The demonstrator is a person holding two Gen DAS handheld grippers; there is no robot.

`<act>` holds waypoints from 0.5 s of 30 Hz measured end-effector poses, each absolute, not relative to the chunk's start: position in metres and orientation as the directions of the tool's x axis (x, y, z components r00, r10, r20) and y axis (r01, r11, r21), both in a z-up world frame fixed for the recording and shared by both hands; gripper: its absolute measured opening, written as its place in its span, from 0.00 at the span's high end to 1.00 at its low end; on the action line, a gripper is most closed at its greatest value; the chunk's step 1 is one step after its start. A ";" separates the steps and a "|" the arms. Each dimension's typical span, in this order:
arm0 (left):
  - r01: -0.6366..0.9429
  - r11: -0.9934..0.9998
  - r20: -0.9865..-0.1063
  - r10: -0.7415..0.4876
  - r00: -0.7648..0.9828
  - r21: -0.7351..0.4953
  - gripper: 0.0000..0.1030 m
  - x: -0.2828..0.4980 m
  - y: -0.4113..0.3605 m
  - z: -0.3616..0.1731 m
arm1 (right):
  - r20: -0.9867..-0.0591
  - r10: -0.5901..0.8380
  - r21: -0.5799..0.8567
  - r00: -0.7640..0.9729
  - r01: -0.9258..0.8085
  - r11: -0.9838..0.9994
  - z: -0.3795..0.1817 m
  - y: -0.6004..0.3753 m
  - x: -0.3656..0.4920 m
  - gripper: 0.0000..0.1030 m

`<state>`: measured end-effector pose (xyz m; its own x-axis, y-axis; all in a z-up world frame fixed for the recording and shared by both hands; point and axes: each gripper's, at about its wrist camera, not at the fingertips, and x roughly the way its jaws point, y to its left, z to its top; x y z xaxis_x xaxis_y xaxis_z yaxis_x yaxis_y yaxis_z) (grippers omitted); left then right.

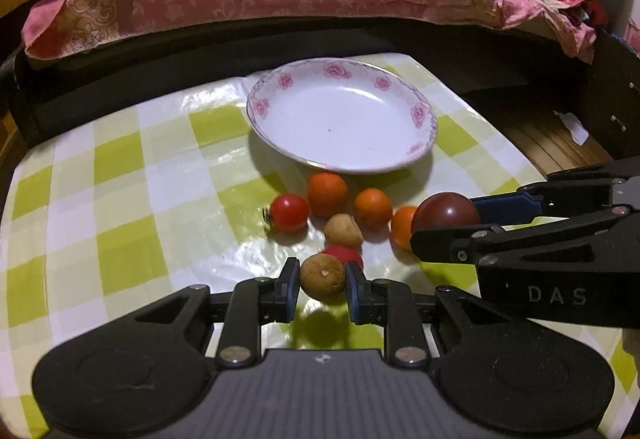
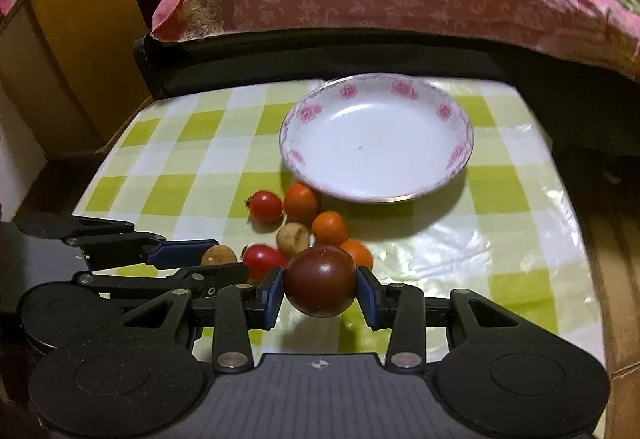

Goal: Organize fruits
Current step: 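Carry the tan fruit and dark red tomato in both grippers over the white plate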

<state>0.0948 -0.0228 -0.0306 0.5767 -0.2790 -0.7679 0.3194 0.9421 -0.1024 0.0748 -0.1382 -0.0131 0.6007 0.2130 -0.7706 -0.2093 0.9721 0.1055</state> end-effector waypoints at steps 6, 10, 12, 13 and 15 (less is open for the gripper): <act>0.322 0.943 -0.742 -0.276 0.611 -0.085 0.69 0.112 -0.025 -0.020 | -0.743 0.179 0.082 0.645 -0.177 0.981 -0.005 -0.141 0.089 0.66; 0.327 0.943 -0.724 -0.263 0.638 -0.054 0.69 0.127 -0.030 -0.014 | -0.727 0.165 0.081 0.666 -0.155 0.985 -0.003 -0.146 0.104 0.66; 0.324 0.945 -0.719 -0.258 0.645 -0.049 0.69 0.137 -0.031 -0.014 | -0.719 0.163 0.078 0.675 -0.154 0.985 -0.003 -0.147 0.111 0.66; 0.325 0.945 -0.717 -0.258 0.648 -0.046 0.69 0.141 -0.032 -0.014 | -0.715 0.163 0.076 0.680 -0.156 0.985 -0.003 -0.148 0.115 0.66; 0.330 0.943 -0.714 -0.256 0.652 -0.037 0.69 0.148 -0.034 -0.016 | -0.708 0.160 0.066 0.688 -0.161 0.985 -0.005 -0.150 0.125 0.66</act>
